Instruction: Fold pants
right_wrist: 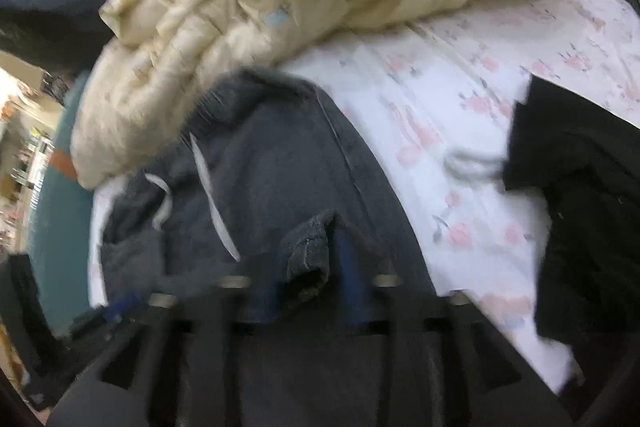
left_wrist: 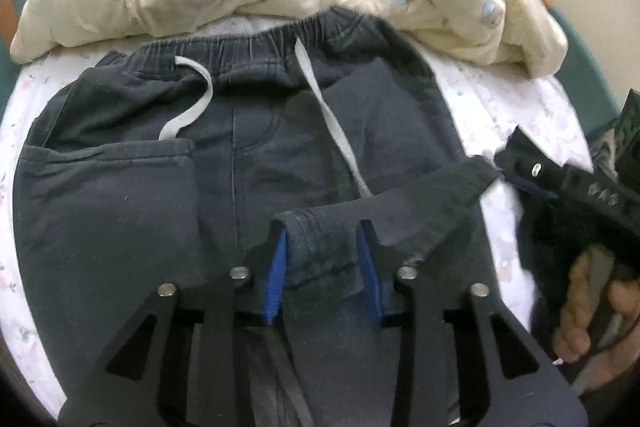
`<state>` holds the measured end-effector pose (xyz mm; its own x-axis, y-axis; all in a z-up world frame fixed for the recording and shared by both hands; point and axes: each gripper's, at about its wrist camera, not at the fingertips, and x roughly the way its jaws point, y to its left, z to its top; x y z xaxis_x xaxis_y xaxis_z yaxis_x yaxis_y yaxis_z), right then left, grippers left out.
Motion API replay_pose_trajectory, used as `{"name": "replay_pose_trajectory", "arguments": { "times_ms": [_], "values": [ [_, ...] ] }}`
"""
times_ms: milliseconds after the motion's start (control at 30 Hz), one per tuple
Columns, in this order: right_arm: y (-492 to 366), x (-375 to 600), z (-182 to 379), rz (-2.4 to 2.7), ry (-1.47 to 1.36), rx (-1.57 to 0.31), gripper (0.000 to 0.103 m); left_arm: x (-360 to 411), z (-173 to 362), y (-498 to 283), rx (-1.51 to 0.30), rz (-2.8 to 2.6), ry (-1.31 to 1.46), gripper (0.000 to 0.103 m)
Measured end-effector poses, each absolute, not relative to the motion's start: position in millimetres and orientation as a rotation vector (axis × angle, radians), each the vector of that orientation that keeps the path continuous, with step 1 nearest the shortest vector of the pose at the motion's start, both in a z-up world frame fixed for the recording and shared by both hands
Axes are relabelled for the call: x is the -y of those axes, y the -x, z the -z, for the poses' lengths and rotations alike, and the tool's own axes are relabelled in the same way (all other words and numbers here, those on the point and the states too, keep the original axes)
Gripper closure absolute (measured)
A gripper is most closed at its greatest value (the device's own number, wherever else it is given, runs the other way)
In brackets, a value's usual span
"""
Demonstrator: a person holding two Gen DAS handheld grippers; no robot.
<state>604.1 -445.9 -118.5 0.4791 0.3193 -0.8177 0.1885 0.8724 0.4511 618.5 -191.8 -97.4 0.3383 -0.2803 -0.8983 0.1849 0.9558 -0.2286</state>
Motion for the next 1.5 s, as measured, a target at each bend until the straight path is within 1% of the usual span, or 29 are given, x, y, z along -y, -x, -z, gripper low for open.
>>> {"name": "replay_pose_trajectory", "arguments": {
  "times_ms": [33, 100, 133, 167, 233, 267, 333, 367, 400, 467, 567, 633, 733, 800, 867, 967, 1033, 1133, 1233, 1300, 1400, 1500],
  "values": [
    [-600.7, 449.3, 112.7, -0.086, -0.538, -1.029, 0.027, 188.2, 91.5, -613.8, -1.145, 0.28, 0.08, 0.047],
    [-593.2, 450.9, 104.4, -0.097, -0.486, -0.969, 0.027, 176.0, 77.3, -602.6, -1.029, 0.214, 0.061, 0.02],
    [-590.0, 449.6, 102.5, -0.114, -0.458, -0.963, 0.027, 168.5, 70.4, -594.7, -0.963, 0.19, 0.066, 0.014],
    [-583.9, 444.7, 103.0, -0.153, -0.398, -0.966, 0.027, 161.8, 65.9, -584.0, -0.903, 0.185, 0.069, 0.013],
    [-575.1, 430.8, 109.4, -0.204, -0.259, -0.998, 0.029, 161.9, 67.4, -570.8, -0.875, 0.22, 0.009, 0.013],
    [-568.7, 419.9, 116.7, -0.236, -0.16, -1.025, 0.029, 168.7, 74.3, -564.6, -0.884, 0.241, -0.065, 0.013],
    [-561.3, 405.0, 131.1, -0.259, -0.038, -1.068, 0.035, 186.9, 95.3, -556.8, -0.923, 0.249, -0.237, 0.013],
    [-559.8, 396.1, 141.5, -0.267, 0.015, -1.099, 0.042, 197.2, 108.4, -552.8, -0.937, 0.247, -0.328, 0.013],
    [-559.7, 390.4, 148.1, -0.27, 0.032, -1.116, 0.045, 203.1, 118.3, -551.8, -0.951, 0.238, -0.38, 0.013],
    [-563.9, 383.0, 157.5, -0.256, 0.033, -1.135, 0.045, 213.6, 141.0, -558.4, -1.007, 0.202, -0.449, 0.013],
    [-582.9, 370.3, 164.1, -0.198, 0.038, -1.127, 0.045, 216.2, 157.5, -587.5, -1.014, 0.082, -0.434, 0.013],
    [-595.6, 370.8, 166.4, -0.09, 0.033, -1.11, 0.042, 209.4, 160.7, -612.3, -1.013, -0.033, -0.39, 0.013],
    [-600.6, 385.1, 159.2, -0.006, -0.091, -1.057, 0.042, 182.4, 147.9, -627.5, -1.0, -0.16, -0.248, 0.013],
    [-591.9, 389.3, 149.7, -0.035, -0.154, -1.016, 0.042, 164.6, 133.3, -614.1, -0.914, -0.216, -0.197, 0.013],
    [-577.6, 387.5, 141.1, -0.073, -0.16, -0.978, 0.042, 153.1, 129.2, -603.0, -0.908, -0.18, -0.165, 0.013],
    [-552.8, 388.3, 136.3, -0.127, -0.202, -0.98, 0.042, 139.3, 122.1, -579.0, -0.888, -0.132, -0.153, 0.013],
    [-533.5, 390.1, 135.3, -0.174, -0.279, -1.004, 0.042, 130.6, 114.5, -557.6, -0.888, -0.062, -0.109, 0.013],
    [-490.0, 394.6, 130.8, -0.225, -0.402, -1.005, 0.042, 110.7, 107.1, -512.6, -0.907, 0.001, -0.045, 0.013],
    [-444.3, 399.1, 132.1, -0.267, -0.558, -1.009, 0.036, 85.0, 103.1, -461.8, -0.934, 0.001, 0.035, 0.013],
    [-415.4, 397.6, 136.2, -0.298, -0.671, -1.01, 0.034, 64.4, 100.1, -428.2, -0.938, -0.002, 0.142, 0.013],
    [-374.6, 386.9, 149.6, -0.347, -0.814, -1.039, 0.034, 38.6, 103.9, -379.3, -0.964, 0.008, 0.349, 0.013],
    [-330.6, 372.9, 176.8, -0.373, -1.039, -1.084, 0.032, 20.4, 123.7, -329.9, -0.989, -0.019, 0.568, 0.013]
  ]
}}
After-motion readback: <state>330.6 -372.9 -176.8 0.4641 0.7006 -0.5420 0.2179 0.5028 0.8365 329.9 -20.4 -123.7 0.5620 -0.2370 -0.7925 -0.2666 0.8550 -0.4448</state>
